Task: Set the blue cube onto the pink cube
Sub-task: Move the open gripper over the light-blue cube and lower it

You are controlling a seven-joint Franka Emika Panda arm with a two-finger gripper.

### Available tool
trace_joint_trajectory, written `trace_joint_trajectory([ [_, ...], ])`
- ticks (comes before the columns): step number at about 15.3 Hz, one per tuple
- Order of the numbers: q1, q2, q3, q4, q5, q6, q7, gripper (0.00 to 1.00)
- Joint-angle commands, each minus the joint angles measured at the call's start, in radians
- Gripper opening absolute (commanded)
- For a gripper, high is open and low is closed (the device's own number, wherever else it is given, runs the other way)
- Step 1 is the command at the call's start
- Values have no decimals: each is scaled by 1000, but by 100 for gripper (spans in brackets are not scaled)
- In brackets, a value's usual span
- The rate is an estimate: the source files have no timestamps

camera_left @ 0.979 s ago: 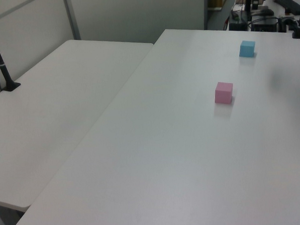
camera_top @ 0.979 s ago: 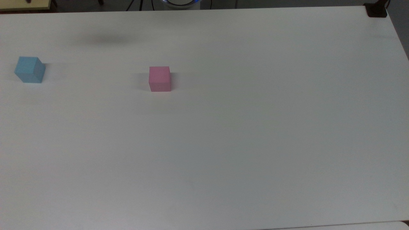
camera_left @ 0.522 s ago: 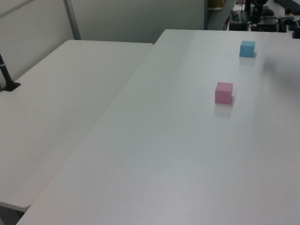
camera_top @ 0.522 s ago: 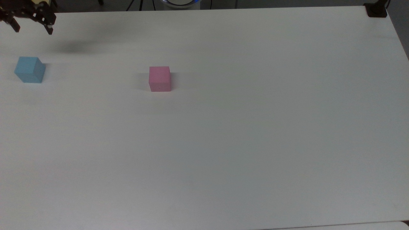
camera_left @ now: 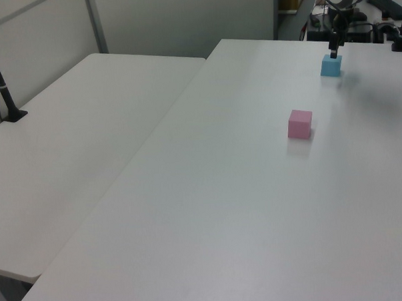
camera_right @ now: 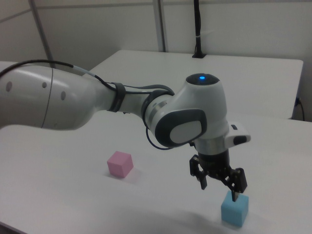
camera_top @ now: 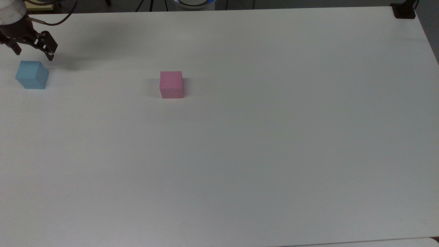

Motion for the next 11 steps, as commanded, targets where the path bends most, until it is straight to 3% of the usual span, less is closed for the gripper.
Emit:
trace_joint_trajectory([
  [1,-34,12,-2,5,10,56,3,100],
  [11,-45,141,15,9,29,180,33,100],
])
